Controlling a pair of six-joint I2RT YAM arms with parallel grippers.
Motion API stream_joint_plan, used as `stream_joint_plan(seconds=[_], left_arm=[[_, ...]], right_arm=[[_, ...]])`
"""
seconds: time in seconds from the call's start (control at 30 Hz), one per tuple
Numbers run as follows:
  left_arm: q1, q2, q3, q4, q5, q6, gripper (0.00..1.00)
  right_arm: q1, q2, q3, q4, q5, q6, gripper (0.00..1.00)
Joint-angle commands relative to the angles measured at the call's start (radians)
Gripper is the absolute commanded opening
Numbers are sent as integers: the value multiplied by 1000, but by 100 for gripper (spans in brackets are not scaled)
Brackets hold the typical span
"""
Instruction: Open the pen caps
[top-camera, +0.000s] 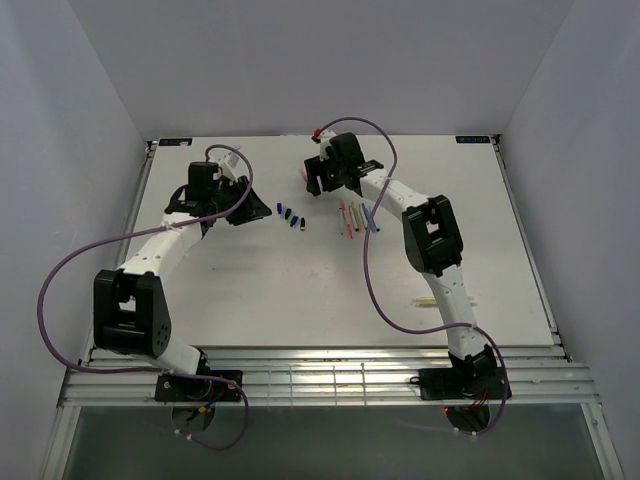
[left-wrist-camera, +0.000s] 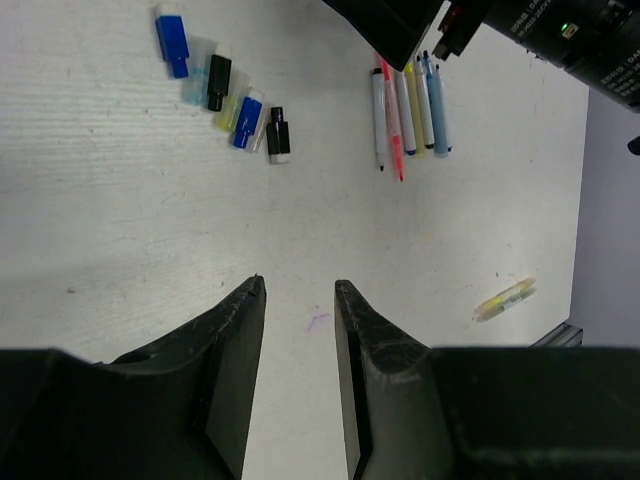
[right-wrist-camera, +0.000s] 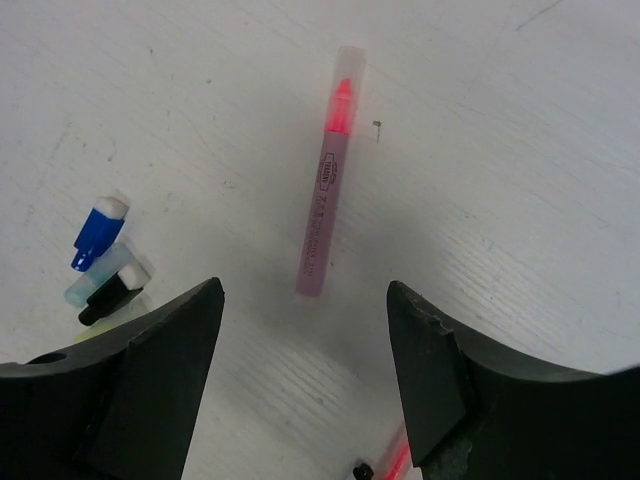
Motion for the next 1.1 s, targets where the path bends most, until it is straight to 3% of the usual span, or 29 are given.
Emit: stream_joint_plan(seconds=[0.0, 0.23, 0.43, 0.53, 0.77, 1.07], left_arm=[[-3, -73, -25, 30, 28, 9, 45], [-2, -107, -59, 41, 52, 5, 45], [-3, -129, -73, 46, 54, 9, 45], [-3, -133, -80, 47, 54, 11, 44], [-1, -144, -99, 50, 59, 14, 45], [13, -179, -77, 18, 66, -35, 49]], right_arm=[[4, 37, 95, -42, 49, -29, 72], [24, 164, 218, -100, 77, -36, 68], [59, 197, 232, -97, 121, -42, 58], [72, 213, 250, -101, 135, -42, 50], [95, 255, 299, -138, 143, -42, 9], [95, 7, 165, 9, 98, 47, 8]])
